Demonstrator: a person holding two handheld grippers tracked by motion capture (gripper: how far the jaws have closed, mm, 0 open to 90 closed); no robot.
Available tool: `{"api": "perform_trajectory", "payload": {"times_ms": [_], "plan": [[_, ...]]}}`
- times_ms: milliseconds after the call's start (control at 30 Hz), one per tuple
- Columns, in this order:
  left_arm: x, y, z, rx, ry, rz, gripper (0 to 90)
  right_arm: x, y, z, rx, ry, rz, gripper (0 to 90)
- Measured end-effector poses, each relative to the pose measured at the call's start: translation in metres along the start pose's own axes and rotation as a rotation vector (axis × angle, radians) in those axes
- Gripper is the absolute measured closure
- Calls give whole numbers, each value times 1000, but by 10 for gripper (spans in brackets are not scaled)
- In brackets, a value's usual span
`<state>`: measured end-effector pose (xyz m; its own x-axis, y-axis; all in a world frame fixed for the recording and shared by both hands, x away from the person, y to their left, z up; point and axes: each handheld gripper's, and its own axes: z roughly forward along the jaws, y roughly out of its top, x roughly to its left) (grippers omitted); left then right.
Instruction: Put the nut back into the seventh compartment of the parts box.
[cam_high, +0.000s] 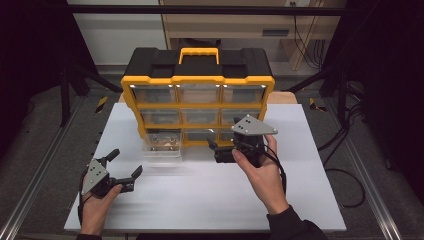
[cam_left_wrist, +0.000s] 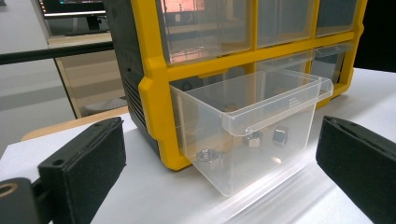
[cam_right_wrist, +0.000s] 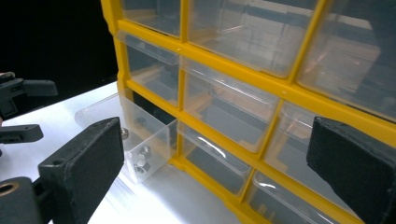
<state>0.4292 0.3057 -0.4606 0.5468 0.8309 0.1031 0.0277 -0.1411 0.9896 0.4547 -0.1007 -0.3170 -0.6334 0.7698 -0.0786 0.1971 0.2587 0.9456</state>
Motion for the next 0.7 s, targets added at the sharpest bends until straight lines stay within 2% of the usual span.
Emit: {"api": "perform_trajectory", "payload": {"times_ms": [133, 367, 500, 700], "plan": [[0, 0, 0, 0, 0, -1, 13, -6, -2, -5, -3, -13, 16, 38], [0, 0, 0, 1, 0, -1, 13, -12, -11, -12, -18, -31, 15, 41], [0, 0, -1, -2, 5, -7, 13, -15, -13, -15, -42, -17, 33, 43], [0, 0, -1, -2, 1, 0, 13, -19, -17, -19, -63, -35, 17, 52]]}}
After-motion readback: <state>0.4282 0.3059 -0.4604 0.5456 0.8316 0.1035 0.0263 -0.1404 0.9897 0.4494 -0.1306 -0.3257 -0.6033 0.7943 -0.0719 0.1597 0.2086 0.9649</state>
